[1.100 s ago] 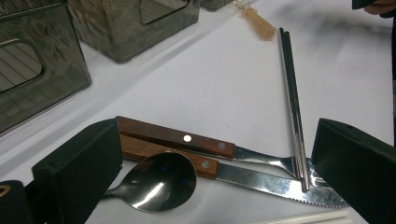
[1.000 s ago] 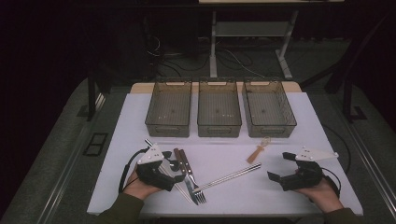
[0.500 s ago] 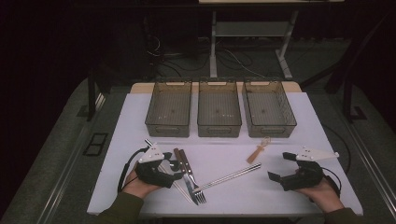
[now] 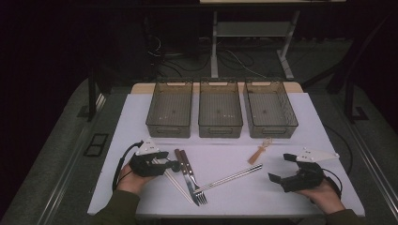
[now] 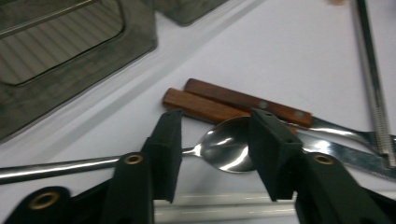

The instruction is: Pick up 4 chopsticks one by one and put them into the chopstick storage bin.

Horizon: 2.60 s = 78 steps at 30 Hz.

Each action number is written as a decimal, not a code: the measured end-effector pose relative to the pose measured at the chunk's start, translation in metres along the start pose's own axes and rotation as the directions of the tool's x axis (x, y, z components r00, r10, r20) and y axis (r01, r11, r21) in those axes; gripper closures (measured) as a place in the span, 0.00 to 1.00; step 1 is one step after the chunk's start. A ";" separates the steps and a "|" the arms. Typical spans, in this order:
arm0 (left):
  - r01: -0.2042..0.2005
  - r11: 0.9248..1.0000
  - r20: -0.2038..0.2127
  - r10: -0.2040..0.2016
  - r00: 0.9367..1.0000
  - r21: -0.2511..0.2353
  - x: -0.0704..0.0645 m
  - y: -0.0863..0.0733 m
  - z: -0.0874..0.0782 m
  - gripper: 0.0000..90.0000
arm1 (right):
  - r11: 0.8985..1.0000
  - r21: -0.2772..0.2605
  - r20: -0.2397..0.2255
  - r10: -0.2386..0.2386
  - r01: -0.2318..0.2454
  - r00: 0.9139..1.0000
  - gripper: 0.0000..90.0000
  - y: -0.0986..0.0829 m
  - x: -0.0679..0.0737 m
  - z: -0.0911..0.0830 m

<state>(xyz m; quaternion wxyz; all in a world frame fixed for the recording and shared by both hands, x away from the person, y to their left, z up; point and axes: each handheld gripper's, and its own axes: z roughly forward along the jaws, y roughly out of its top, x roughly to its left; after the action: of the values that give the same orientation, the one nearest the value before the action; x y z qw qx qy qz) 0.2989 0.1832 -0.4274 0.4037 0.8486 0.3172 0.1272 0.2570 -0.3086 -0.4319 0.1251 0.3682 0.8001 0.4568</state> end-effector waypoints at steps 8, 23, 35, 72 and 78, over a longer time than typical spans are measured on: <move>0.010 0.999 -0.064 -0.007 0.998 0.046 0.011 -0.001 -0.001 0.86 | 1.000 -0.001 0.002 0.003 -0.003 1.000 0.01 0.000 -0.001 0.000; 0.066 0.992 -0.101 -0.055 0.993 0.110 0.035 -0.008 0.003 0.99 | 1.000 0.004 0.006 0.007 -0.007 1.000 0.01 0.000 -0.001 0.000; 0.064 0.988 -0.112 -0.049 0.993 0.139 0.037 -0.009 0.005 0.99 | 1.000 0.004 0.009 0.007 -0.008 1.000 0.01 0.000 -0.002 0.000; 0.065 0.982 -0.177 -0.033 0.984 0.180 0.044 -0.018 -0.008 0.99 | 1.000 0.002 0.012 0.006 -0.006 1.000 0.01 -0.001 -0.002 -0.002; 0.077 0.981 -0.180 -0.044 0.983 0.180 0.046 -0.022 -0.013 0.99 | 1.000 0.001 0.012 0.009 -0.009 1.000 0.01 -0.001 -0.002 -0.002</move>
<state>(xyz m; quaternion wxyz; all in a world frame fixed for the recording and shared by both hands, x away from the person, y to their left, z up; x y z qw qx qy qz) 0.3189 0.2306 -0.4377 0.2968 0.8581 0.3877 0.1589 0.2567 -0.3116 -0.4316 0.1275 0.3747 0.7980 0.4545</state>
